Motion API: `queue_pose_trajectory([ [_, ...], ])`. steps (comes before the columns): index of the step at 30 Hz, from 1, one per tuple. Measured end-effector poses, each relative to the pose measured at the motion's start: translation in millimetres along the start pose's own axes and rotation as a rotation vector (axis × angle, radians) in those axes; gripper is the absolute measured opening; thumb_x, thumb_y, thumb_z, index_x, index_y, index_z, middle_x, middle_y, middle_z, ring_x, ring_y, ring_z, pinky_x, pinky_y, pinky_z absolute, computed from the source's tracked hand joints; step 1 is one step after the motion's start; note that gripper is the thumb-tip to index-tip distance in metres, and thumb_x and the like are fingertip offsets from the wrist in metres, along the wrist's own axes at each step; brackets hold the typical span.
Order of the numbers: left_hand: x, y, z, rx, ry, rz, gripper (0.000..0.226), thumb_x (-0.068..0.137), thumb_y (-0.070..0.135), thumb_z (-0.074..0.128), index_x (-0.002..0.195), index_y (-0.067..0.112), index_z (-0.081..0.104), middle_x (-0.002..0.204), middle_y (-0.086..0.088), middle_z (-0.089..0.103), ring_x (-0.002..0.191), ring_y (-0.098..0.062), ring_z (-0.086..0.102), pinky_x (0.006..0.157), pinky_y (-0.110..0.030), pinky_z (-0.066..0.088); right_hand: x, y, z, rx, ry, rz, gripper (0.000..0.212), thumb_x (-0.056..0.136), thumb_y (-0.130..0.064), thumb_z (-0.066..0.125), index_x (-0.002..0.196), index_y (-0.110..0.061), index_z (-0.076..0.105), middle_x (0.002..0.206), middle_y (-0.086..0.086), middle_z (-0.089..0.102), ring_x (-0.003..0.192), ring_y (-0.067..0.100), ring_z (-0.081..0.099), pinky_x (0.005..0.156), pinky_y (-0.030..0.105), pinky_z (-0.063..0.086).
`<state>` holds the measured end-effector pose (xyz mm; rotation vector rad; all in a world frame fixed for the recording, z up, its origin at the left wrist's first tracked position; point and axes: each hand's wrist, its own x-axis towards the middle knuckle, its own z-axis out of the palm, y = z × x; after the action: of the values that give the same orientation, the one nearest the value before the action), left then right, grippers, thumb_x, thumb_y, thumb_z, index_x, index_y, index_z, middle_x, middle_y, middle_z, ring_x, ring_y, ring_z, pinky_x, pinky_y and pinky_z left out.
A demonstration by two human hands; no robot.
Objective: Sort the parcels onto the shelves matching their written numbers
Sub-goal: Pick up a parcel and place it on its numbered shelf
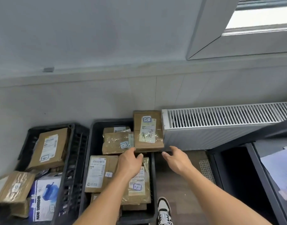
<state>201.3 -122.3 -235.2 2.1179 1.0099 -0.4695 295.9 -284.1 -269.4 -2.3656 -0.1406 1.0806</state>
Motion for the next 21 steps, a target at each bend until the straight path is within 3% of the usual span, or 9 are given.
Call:
queue_pose_trajectory([
  [2, 22.9, -5.3, 8.9, -0.016, -0.010, -0.033, 0.051, 0.100, 0.037, 0.053, 0.147, 0.018, 0.043, 0.144, -0.001, 0.053, 0.119, -0.019, 0.059, 0.099, -0.034, 0.048, 25.0, 5.2, 10.4, 0.074, 0.016, 0.047, 0.063, 0.102, -0.042, 0.051, 0.154, -0.010, 0.035, 0.155, 0.008, 0.043, 0.144, 0.026, 0.038, 0.112, 0.032, 0.032],
  [5, 53.7, -13.8, 20.7, -0.051, -0.022, -0.080, 0.045, 0.102, 0.038, 0.050, 0.143, 0.017, 0.046, 0.138, -0.002, 0.057, 0.119, -0.021, 0.057, 0.091, -0.029, 0.044, 57.3, 9.6, 28.1, 0.203, 0.042, 0.120, 0.064, 0.101, -0.043, 0.051, 0.153, -0.010, 0.036, 0.154, 0.008, 0.045, 0.142, 0.027, 0.041, 0.111, 0.034, 0.034],
  [8, 80.1, -22.5, 34.6, -0.128, -0.018, -0.107, 0.048, 0.101, 0.035, 0.052, 0.145, 0.018, 0.044, 0.137, -0.002, 0.058, 0.117, -0.023, 0.059, 0.099, -0.035, 0.048, 82.2, 11.2, 45.4, 0.283, 0.048, 0.165, 0.063, 0.101, -0.043, 0.051, 0.153, -0.010, 0.037, 0.152, 0.009, 0.047, 0.139, 0.027, 0.044, 0.110, 0.035, 0.035],
  [11, 99.4, -28.7, 46.9, -0.187, -0.043, -0.127, 0.054, 0.100, 0.036, 0.051, 0.150, 0.021, 0.037, 0.139, 0.000, 0.058, 0.118, -0.023, 0.059, 0.102, -0.040, 0.048, 97.0, 10.2, 58.1, 0.351, 0.058, 0.184, 0.048, 0.100, -0.041, 0.051, 0.140, -0.014, 0.052, 0.137, 0.007, 0.060, 0.124, 0.027, 0.056, 0.105, 0.040, 0.044],
  [14, 110.9, -32.2, 56.1, -0.203, -0.061, -0.142, 0.053, 0.100, 0.039, 0.050, 0.150, 0.024, 0.038, 0.141, 0.000, 0.056, 0.121, -0.025, 0.057, 0.103, -0.041, 0.047, 102.5, 8.7, 64.6, 0.411, 0.076, 0.186, 0.038, 0.101, -0.039, 0.051, 0.133, -0.019, 0.055, 0.127, 0.002, 0.064, 0.115, 0.025, 0.059, 0.102, 0.045, 0.048],
  [21, 101.9, -31.7, 49.6, -0.222, -0.025, -0.137, 0.041, 0.102, 0.037, 0.050, 0.142, 0.026, 0.048, 0.132, 0.004, 0.061, 0.115, -0.022, 0.059, 0.098, -0.035, 0.048, 91.6, 1.9, 61.8, 0.436, 0.072, 0.162, 0.037, 0.101, -0.041, 0.053, 0.131, -0.020, 0.058, 0.122, -0.002, 0.066, 0.112, 0.020, 0.060, 0.100, 0.041, 0.049],
])
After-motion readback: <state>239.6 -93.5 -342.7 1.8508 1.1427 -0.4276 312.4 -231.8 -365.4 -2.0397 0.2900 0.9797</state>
